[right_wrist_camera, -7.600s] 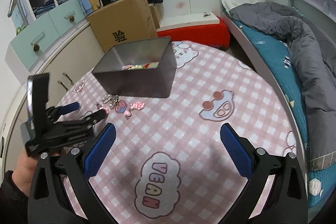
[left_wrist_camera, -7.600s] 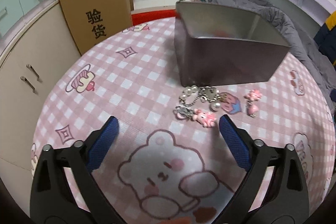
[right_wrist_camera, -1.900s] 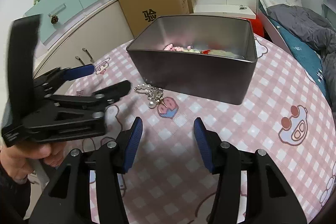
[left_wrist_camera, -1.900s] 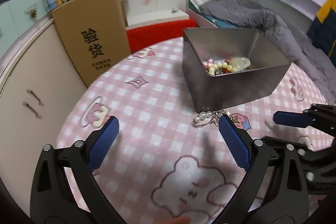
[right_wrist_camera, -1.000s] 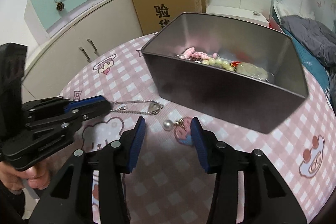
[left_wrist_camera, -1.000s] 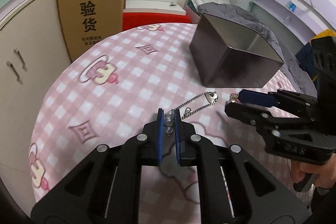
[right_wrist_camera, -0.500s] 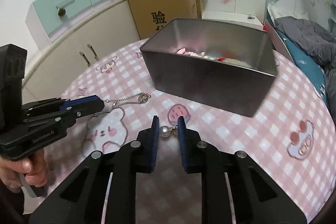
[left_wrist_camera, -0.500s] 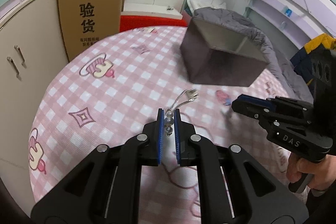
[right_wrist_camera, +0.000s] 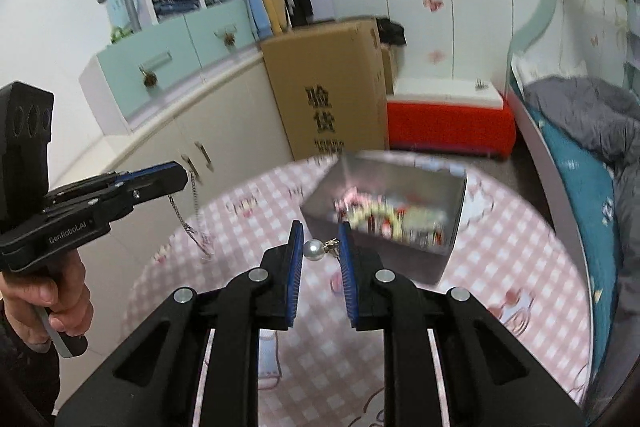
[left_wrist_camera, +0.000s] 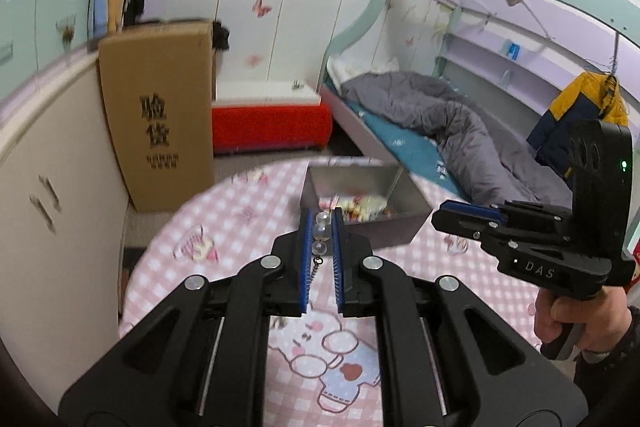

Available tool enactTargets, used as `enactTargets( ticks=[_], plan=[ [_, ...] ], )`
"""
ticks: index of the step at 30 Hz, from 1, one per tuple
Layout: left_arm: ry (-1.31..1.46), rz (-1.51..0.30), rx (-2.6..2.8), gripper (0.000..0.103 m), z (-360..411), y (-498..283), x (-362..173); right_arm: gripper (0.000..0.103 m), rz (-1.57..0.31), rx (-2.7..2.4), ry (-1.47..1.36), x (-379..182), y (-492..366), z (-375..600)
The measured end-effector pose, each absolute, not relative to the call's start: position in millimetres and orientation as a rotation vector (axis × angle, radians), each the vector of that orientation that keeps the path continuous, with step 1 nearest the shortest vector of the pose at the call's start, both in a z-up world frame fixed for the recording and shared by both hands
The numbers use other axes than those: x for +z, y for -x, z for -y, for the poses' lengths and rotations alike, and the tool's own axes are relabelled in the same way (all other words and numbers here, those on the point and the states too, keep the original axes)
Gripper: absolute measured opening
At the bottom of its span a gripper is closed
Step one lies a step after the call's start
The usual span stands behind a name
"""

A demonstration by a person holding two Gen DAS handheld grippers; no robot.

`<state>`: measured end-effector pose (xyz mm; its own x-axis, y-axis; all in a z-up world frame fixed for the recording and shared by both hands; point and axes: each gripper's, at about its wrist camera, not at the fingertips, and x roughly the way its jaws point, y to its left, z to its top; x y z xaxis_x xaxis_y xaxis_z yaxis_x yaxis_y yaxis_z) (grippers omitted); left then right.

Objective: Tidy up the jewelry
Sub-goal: 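Carry both silver charms into the grey box and open both tools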

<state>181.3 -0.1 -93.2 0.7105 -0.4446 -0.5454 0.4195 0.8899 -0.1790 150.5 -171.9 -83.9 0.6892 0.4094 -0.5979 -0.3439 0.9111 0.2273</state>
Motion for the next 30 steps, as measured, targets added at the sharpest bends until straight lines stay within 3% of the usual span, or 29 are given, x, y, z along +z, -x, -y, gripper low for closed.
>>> enactTargets(
  ticks=[14, 30],
  plan=[
    [-0.026, -0.415, -0.537, 0.009, 34.0, -192.6, -1.7, 0.016, -0.557, 0.420, -0.104, -5.9, -180.5, 203.9],
    [-0.047, -0.469, -0.554, 0.009, 78.1, -240.3, -9.3, 0.016, -0.621, 0.406, -0.122, -13.7, -220.8, 208.6]
  ],
)
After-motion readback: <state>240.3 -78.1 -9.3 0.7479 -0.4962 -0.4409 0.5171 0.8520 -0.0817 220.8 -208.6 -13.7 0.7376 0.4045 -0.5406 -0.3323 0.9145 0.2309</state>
